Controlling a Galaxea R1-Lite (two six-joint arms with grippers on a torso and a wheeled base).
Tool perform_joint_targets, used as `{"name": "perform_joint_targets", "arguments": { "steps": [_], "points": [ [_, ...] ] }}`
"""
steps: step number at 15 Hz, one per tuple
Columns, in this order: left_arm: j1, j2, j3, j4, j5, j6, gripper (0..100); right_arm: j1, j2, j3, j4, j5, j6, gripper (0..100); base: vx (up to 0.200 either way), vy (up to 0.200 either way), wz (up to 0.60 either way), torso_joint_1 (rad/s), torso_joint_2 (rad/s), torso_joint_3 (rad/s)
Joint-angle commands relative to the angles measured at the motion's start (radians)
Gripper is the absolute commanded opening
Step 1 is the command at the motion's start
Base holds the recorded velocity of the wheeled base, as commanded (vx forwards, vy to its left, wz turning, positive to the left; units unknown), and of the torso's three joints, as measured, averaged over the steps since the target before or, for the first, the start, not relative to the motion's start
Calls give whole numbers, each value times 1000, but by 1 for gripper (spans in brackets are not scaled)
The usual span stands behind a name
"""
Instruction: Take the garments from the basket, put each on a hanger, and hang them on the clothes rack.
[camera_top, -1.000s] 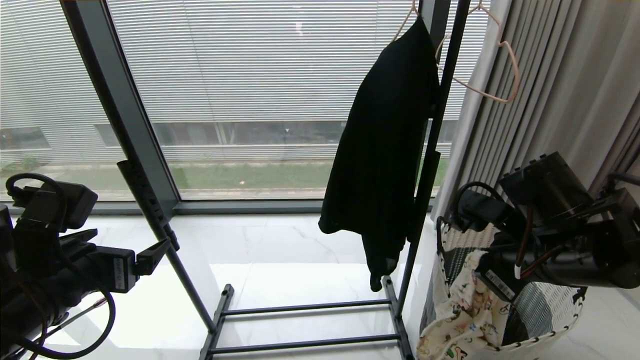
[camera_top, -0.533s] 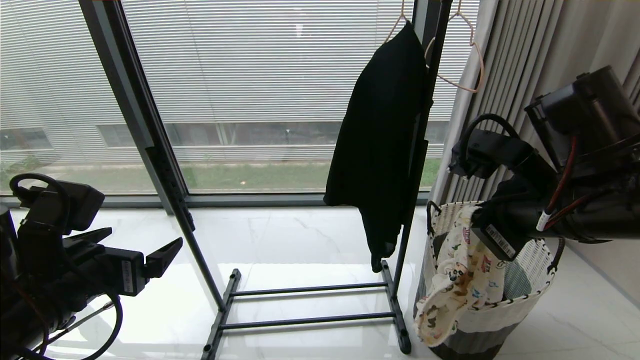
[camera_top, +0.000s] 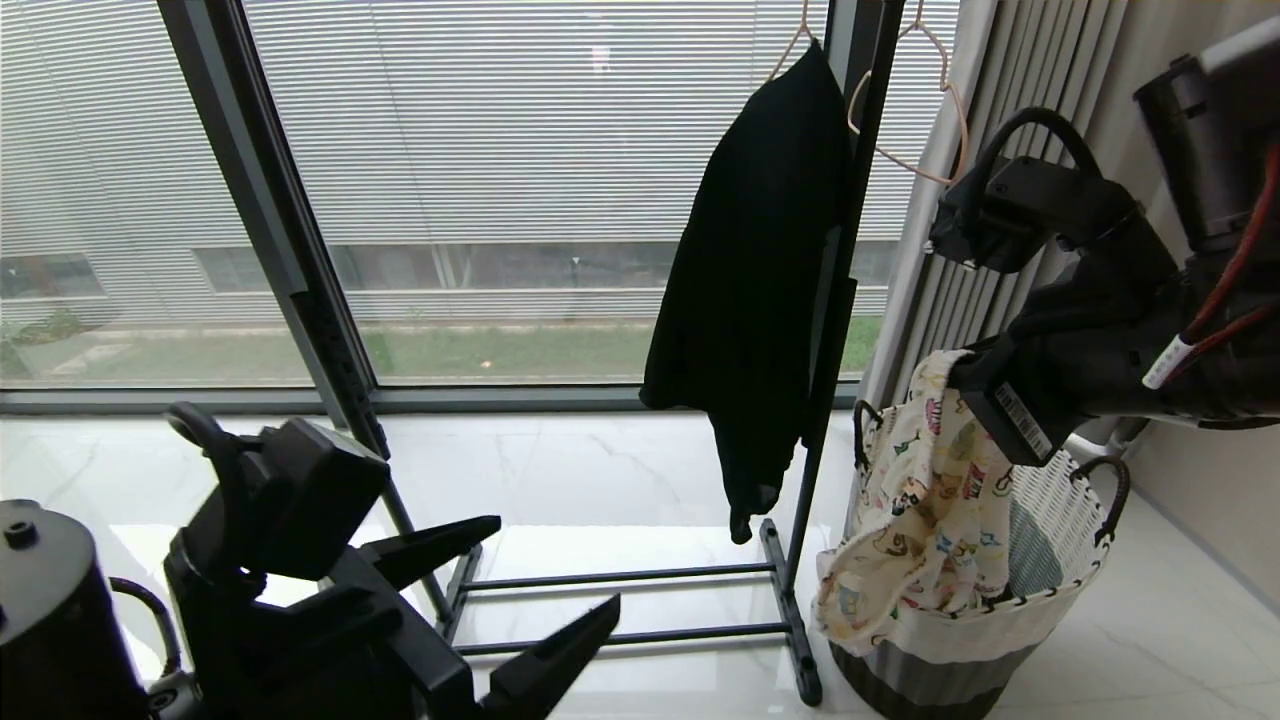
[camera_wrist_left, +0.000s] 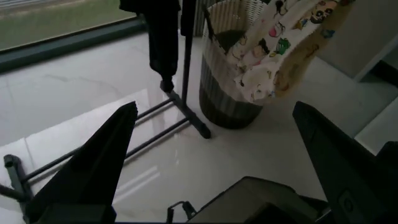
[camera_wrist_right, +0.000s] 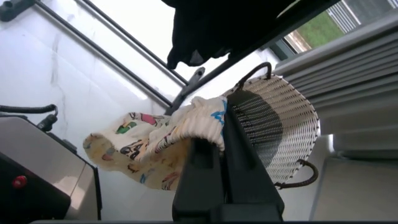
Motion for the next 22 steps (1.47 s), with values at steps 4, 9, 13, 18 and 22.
{"name": "perform_joint_targets", "arguments": {
  "steps": [4, 9, 13, 18, 22],
  "points": [
    [-219, 397, -294, -2, -1, -164, 100, 58, -53, 2, 2, 0, 19, 0, 0, 0, 0, 0, 0, 0],
    [-233, 641, -372, -166, 6, -189, 100, 60, -53, 3, 1, 3, 80, 0, 0, 0, 0, 0, 0, 0],
    [-161, 724, -383, -196, 59, -190, 100, 58, -58, 3, 1, 5, 84, 0, 0, 0, 0, 0, 0, 0],
    [-116, 823, -444, -196, 65, -190, 100, 93, -70, 5, 1, 37, 89, 0, 0, 0, 0, 0, 0, 0],
    [-103, 871, -409, -195, 117, -187, 0, 116, -109, 25, 1, 60, 89, 0, 0, 0, 0, 0, 0, 0]
  ]
}}
